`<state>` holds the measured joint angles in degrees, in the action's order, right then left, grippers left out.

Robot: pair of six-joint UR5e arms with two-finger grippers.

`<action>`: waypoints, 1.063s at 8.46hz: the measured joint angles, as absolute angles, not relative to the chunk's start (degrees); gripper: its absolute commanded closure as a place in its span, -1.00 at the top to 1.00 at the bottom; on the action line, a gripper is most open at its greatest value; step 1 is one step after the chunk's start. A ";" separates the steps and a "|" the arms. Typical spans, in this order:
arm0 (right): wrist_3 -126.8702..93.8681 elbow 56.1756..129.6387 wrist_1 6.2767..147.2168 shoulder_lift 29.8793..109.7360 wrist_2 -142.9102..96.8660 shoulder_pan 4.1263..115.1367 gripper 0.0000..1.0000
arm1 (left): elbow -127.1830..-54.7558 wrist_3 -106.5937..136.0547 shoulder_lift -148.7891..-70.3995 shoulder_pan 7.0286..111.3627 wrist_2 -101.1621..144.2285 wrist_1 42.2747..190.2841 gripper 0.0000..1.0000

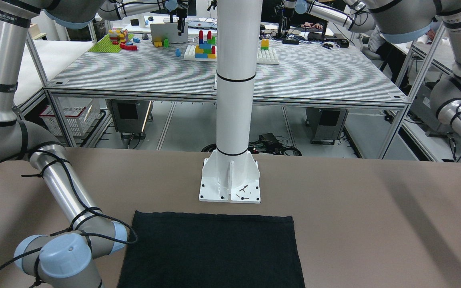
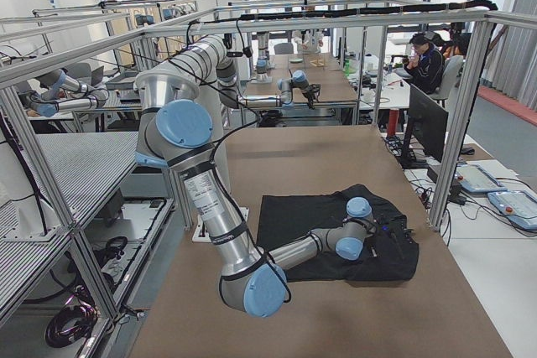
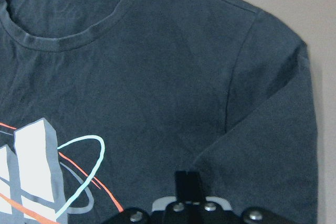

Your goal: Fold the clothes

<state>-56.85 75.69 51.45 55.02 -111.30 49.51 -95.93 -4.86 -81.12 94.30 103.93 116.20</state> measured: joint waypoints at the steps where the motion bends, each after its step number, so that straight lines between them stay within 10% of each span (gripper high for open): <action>1: -58.01 75.49 52.16 53.98 -108.99 48.15 -1.00 | -95.90 -4.85 -81.12 94.30 103.91 116.25 0.88; 4: -59.11 72.75 53.09 51.09 -106.86 46.93 -1.00 | -95.67 -4.58 -81.12 94.23 103.96 116.35 0.88; 5: -59.22 72.30 53.14 50.71 -106.76 46.89 0.97 | -95.65 -4.46 -81.12 94.23 104.00 116.36 0.88; 9: -60.28 72.13 52.94 50.86 -106.17 46.79 0.90 | -95.59 -4.31 -81.12 94.22 104.05 116.37 0.88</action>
